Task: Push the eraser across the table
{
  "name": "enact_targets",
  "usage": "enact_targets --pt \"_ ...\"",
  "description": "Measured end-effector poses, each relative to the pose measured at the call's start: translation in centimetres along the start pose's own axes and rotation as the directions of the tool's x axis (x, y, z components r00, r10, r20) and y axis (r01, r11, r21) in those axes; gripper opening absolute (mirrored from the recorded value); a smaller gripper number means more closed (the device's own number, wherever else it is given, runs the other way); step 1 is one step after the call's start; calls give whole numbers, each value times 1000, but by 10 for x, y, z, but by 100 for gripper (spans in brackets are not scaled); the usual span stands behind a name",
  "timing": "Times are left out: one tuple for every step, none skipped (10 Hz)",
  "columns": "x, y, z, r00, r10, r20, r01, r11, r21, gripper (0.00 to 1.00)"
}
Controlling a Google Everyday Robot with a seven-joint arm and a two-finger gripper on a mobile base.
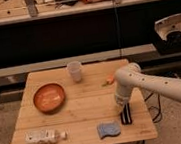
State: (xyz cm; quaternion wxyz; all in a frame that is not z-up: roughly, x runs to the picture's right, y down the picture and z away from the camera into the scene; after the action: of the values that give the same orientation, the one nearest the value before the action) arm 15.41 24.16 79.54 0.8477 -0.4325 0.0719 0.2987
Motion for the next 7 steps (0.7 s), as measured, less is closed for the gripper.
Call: enact_targets --pt "17 8 2 1000 4 -23 -4 1000 -3 0" --pt "31 14 4 999 5 -43 -5 1000 -1 0" --pt "52 17 3 998 16 -58 -15 1000 9 0" --pt "68 15 1 998 27 -52 -26 999 19 0" --pt "77 12 -2 998 35 -45 -34 999 27 0" --pt "80 8 -8 999 39 -25 -38 999 39 0" --pt "76 1 -14 999 34 1 -34 998 46 0"
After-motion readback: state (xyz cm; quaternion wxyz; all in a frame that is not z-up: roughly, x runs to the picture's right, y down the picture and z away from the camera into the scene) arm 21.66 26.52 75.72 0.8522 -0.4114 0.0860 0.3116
